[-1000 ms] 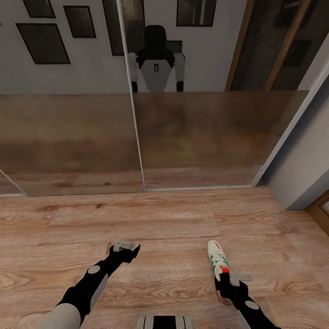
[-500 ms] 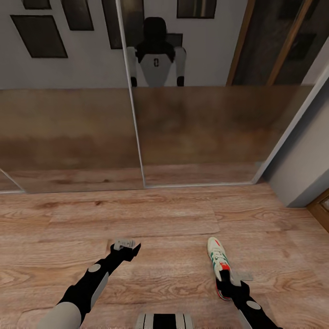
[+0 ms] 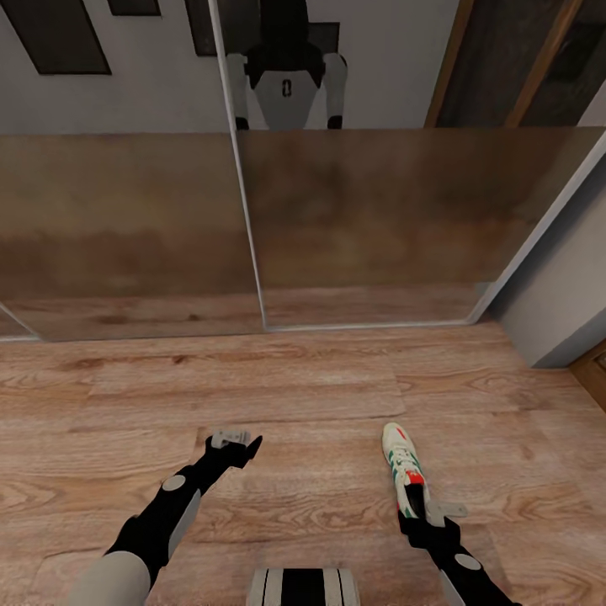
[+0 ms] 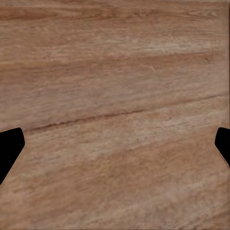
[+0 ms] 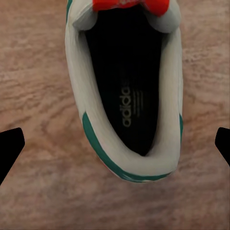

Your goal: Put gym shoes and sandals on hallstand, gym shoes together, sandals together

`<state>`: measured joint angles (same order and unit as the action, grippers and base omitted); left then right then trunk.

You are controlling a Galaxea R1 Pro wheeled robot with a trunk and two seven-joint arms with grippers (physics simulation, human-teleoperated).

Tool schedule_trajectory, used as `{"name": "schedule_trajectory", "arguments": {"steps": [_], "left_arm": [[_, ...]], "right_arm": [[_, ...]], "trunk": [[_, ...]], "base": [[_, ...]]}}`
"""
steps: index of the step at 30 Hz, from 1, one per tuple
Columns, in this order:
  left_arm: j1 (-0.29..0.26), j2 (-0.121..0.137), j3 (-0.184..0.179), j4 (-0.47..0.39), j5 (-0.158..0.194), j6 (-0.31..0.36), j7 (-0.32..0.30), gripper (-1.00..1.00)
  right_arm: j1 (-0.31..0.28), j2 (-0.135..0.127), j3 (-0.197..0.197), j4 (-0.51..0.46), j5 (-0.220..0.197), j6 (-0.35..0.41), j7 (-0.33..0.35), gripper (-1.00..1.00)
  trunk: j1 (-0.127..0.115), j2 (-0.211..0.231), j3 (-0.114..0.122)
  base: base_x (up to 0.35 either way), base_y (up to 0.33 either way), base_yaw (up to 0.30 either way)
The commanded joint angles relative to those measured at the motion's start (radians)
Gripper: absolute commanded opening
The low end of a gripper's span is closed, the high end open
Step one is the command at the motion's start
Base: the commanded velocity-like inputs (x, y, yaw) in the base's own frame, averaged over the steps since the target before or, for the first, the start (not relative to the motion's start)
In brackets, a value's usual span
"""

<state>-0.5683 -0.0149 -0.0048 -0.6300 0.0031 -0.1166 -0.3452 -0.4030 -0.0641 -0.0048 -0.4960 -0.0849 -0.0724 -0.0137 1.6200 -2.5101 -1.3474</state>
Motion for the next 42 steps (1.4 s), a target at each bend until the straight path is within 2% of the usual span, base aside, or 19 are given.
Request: {"name": "schedule_trajectory", "arguments": {"steps": [1,4,9,27,42], "left_arm": [[0.002,0.000,0.001,-0.029,0.001,0.009,-0.005,1.00],[0.004,0.000,0.002,-0.049,0.000,0.027,-0.009,1.00],[0.005,0.001,0.003,-0.067,0.000,0.053,-0.026,1.00],[0.005,0.002,0.003,-0.072,0.004,0.063,-0.036,1.00],[0.005,0.004,0.003,-0.071,0.005,0.059,-0.037,1.00]], "right_arm": [[0.000,0.000,0.002,0.001,-0.010,-0.004,-0.002,1.00],[0.000,0.000,0.002,0.001,-0.010,-0.004,-0.002,1.00],[0.000,0.000,0.002,0.001,-0.010,-0.003,-0.002,1.00],[0.000,0.000,0.002,-0.001,-0.010,-0.004,-0.003,1.00],[0.001,-0.003,0.003,0.000,-0.009,-0.006,-0.003,1.00]], "trunk": [[0.000,0.000,-0.001],[0.000,0.000,-0.002],[0.002,-0.001,-0.023],[0.010,-0.006,-0.117],[0.010,-0.006,-0.120]], "base": [[0.000,0.000,0.000],[0.000,0.000,0.000],[0.000,0.000,0.000],[0.000,0.000,0.000],[0.000,0.000,0.000]]}}
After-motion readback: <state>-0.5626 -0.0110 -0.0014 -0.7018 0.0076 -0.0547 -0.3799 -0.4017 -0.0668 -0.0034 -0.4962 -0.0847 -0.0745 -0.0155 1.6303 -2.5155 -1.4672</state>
